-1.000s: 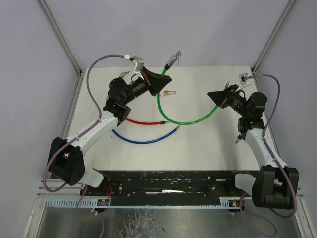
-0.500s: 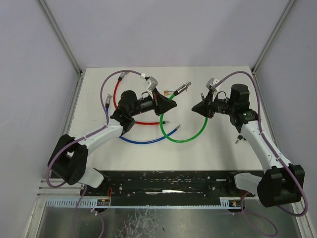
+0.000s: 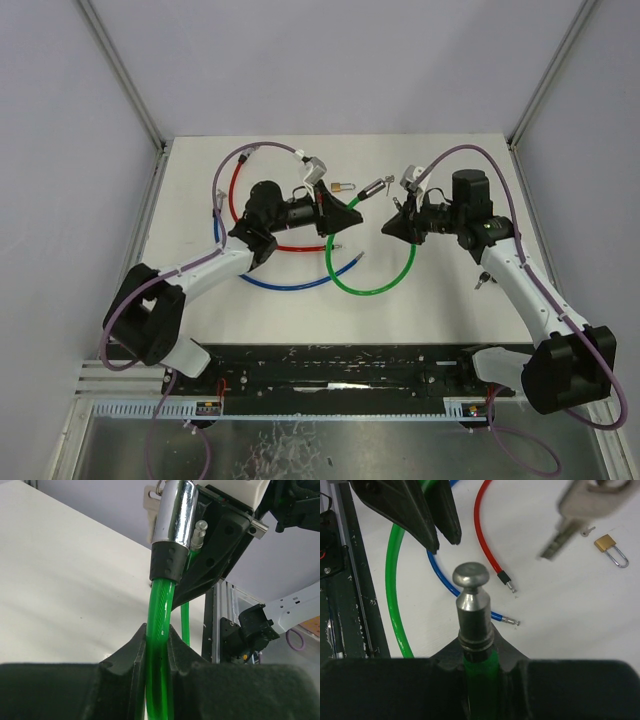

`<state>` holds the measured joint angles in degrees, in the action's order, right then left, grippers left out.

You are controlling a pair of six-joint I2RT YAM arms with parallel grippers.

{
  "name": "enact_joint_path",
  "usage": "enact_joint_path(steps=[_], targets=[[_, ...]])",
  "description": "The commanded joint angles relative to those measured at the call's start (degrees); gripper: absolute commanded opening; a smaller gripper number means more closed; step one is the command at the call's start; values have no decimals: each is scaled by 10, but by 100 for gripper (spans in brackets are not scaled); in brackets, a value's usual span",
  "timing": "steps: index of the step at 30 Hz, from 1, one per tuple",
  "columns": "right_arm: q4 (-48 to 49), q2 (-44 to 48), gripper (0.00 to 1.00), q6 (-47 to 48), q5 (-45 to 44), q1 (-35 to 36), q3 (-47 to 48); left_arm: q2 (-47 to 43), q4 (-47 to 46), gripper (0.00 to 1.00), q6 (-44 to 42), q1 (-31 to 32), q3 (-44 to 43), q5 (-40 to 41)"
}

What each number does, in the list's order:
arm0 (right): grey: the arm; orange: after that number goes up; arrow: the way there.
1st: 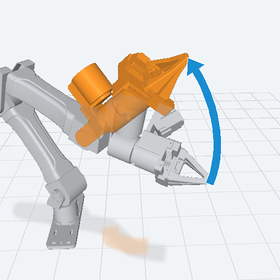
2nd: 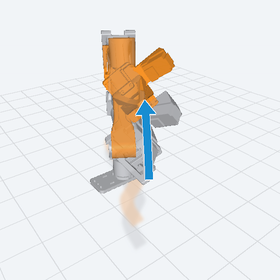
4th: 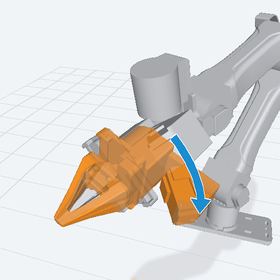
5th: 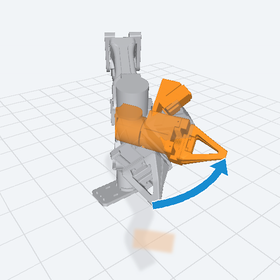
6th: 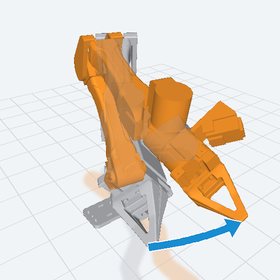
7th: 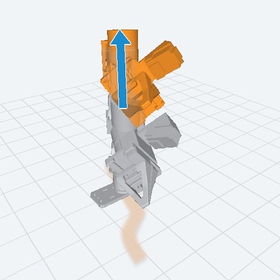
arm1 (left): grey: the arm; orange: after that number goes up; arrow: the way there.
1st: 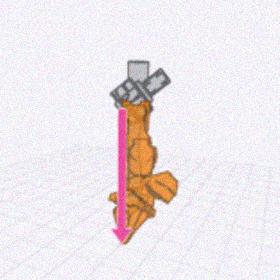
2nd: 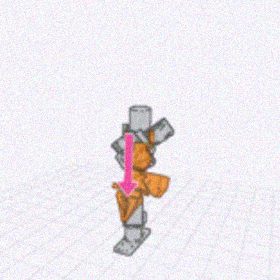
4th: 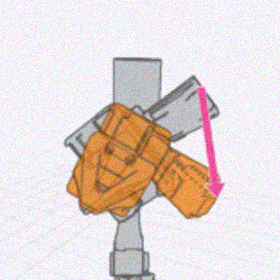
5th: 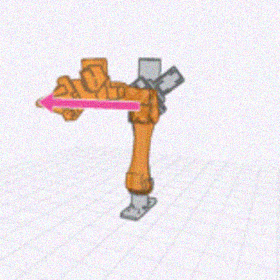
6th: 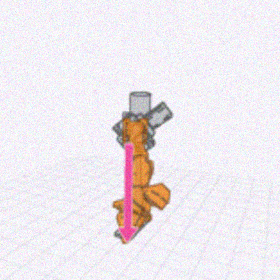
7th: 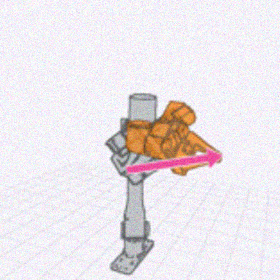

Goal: Lock with the key
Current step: Lock the lock at the center of the board.

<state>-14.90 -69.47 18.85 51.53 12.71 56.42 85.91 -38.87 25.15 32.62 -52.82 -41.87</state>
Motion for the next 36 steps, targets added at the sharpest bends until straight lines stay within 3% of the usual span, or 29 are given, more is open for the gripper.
enact_joint_path(steps=[1,15,29,36], targets=[[4,0,0,15,1,26,30,2,-44,1,20,14,-25,6],[24,-5,0,-11,-24,44,26,11,-26,1,11,47,-30,58],[48,8,0,-34,-57,47,19,28,2,0,-1,61,-47,62],[44,7,0,-34,-76,48,23,25,77,0,-50,66,-63,89]])
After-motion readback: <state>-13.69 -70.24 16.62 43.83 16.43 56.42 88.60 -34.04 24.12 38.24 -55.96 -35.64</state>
